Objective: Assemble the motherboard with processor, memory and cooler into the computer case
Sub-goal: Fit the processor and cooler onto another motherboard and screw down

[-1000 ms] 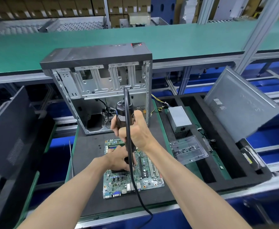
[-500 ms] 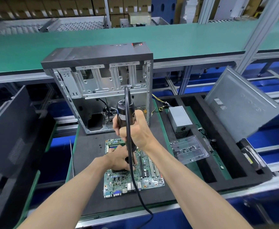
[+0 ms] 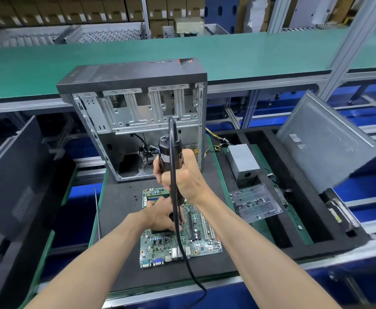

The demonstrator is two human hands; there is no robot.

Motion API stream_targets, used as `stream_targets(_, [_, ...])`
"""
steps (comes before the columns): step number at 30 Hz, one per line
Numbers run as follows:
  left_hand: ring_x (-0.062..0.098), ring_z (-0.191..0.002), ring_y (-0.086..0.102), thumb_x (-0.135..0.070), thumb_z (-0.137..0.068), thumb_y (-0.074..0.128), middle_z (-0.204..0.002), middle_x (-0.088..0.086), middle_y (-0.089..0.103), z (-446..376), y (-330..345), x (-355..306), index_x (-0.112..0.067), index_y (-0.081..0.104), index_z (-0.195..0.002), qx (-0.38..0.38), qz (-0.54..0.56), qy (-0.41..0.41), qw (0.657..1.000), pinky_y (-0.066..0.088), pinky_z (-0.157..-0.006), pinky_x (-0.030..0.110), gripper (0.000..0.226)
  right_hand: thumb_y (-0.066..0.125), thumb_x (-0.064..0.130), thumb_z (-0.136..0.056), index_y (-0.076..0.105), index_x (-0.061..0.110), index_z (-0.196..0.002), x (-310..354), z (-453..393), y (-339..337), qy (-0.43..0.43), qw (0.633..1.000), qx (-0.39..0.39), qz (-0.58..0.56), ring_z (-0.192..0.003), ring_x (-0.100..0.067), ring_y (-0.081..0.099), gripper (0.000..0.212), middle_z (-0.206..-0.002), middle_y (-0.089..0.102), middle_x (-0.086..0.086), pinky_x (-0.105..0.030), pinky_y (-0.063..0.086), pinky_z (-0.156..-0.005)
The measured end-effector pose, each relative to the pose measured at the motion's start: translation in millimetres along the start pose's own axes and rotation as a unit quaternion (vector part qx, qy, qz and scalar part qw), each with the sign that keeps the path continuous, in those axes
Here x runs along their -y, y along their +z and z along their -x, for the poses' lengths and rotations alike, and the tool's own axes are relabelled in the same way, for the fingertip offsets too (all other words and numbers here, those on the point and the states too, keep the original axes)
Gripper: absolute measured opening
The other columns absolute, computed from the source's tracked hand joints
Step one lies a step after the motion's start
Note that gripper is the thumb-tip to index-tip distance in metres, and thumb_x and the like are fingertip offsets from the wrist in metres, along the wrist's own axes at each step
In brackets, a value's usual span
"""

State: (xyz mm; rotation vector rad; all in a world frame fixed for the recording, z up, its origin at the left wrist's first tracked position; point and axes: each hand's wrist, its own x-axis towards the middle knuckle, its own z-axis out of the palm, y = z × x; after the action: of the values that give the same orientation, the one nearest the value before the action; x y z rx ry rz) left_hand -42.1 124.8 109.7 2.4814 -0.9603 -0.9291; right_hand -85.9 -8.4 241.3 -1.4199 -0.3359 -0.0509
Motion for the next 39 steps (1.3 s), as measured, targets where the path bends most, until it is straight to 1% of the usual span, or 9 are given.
stream_targets(13, [0.022, -0.122, 0.036, -0.044, -0.08, 0.073, -0.128, -0.01, 0.043, 1, -2, -5, -0.044, 0.066, -0.097, 0.003, -0.006, -0.003, 1.0, 0.028, -0.109, 0.056, 0.019, 0.053, -0.004, -0.055, 0.058, -0.006, -0.074, -3, 2, 0, -0.002, 1.0, -0.003, -0.004, -0.046, -0.018, 0.043, 0.019, -0.059, 0.055, -0.006, -0.02, 0.036, -0.045])
stream_targets(16, [0.023, -0.12, 0.039, -0.048, -0.075, 0.075, -0.123, -0.011, 0.045, 2, -3, -4, -0.044, 0.06, -0.105, 0.006, 0.016, -0.001, 1.0, 0.031, -0.107, 0.057, 0.034, 0.058, 0.008, -0.05, 0.059, -0.01, -0.076, -4, -2, -4, -0.004, 1.0, -0.013, 0.003, -0.047, -0.022, 0.042, 0.032, -0.057, 0.051, -0.023, -0.023, 0.035, -0.047])
stream_targets(20, [0.038, -0.101, 0.054, -0.052, -0.066, 0.08, -0.076, -0.001, 0.048, -5, 0, -3, -0.011, 0.048, -0.113, -0.027, -0.016, -0.072, 0.997, 0.033, -0.102, 0.065, 0.07, 0.059, 0.015, -0.044, 0.067, 0.0, -0.071, -2, -7, -11, -0.006, 1.0, -0.027, -0.002, -0.048, -0.026, 0.043, 0.031, -0.056, 0.05, -0.029, -0.027, 0.035, -0.048])
stream_targets(22, [0.021, -0.082, 0.052, -0.05, -0.062, 0.082, -0.072, 0.003, 0.045, -5, 2, -2, -0.035, 0.039, -0.091, -0.03, 0.025, -0.085, 0.996, 0.034, -0.097, 0.056, 0.053, 0.059, 0.012, -0.044, 0.068, 0.006, -0.066, 0, -10, -16, -0.013, 0.999, -0.042, -0.013, -0.049, -0.027, 0.044, 0.024, -0.055, 0.052, -0.022, -0.027, 0.035, -0.048])
stream_targets(25, [0.01, -0.078, 0.043, -0.052, -0.06, 0.084, -0.086, -0.005, 0.051, -4, -1, -1, -0.056, 0.031, -0.09, -0.015, 0.055, -0.081, 0.995, 0.037, -0.088, 0.045, 0.061, 0.058, -0.002, -0.047, 0.067, 0.009, -0.063, 4, -17, -23, -0.037, 0.995, -0.086, -0.027, -0.047, -0.024, 0.043, 0.021, -0.054, 0.053, -0.015, -0.024, 0.035, -0.047])
stream_targets(28, [0.015, -0.081, 0.045, -0.053, -0.064, 0.083, -0.09, -0.004, 0.05, -5, -2, -1, -0.043, 0.031, -0.098, -0.017, 0.044, -0.089, 0.995, 0.038, -0.085, 0.044, 0.062, 0.055, -0.006, -0.048, 0.067, 0.011, -0.061, 6, -28, -26, -0.059, 0.991, -0.117, -0.012, -0.047, -0.026, 0.044, 0.025, -0.051, 0.052, -0.012, -0.025, 0.035, -0.048])
stream_targets(31, [0.024, -0.094, 0.049, -0.051, -0.071, 0.082, -0.089, -0.003, 0.051, -4, -2, -3, -0.036, 0.035, -0.113, -0.024, 0.03, -0.101, 0.994, 0.035, -0.099, 0.047, 0.065, 0.059, 0.007, -0.045, 0.061, -0.004, -0.062, 4, -35, -22, -0.061, 0.992, -0.109, 0.005, -0.045, -0.026, 0.042, 0.02, -0.047, 0.048, -0.017, -0.027, 0.034, -0.048])
stream_targets(34, [0.031, -0.124, 0.044, -0.048, -0.073, 0.081, -0.126, 0.006, 0.055, -1, -4, -4, -0.031, 0.034, -0.137, -0.014, 0.035, -0.108, 0.993, 0.024, -0.115, 0.054, 0.082, 0.059, 0.015, -0.043, 0.051, -0.016, -0.064, -2, -40, -21, -0.057, 0.993, -0.105, 0.015, -0.043, -0.023, 0.04, 0.038, -0.046, 0.045, -0.018, -0.027, 0.033, -0.047])
stream_targets(39, [0.026, -0.126, 0.043, -0.045, -0.074, 0.082, -0.13, 0.002, 0.057, -1, -4, -3, -0.031, 0.039, -0.129, -0.015, 0.044, -0.094, 0.995, 0.025, -0.115, 0.053, 0.071, 0.059, 0.014, -0.045, 0.054, -0.014, -0.066, -9, -41, -21, -0.051, 0.994, -0.099, 0.013, -0.042, -0.022, 0.04, 0.035, -0.045, 0.047, -0.012, -0.026, 0.034, -0.047])
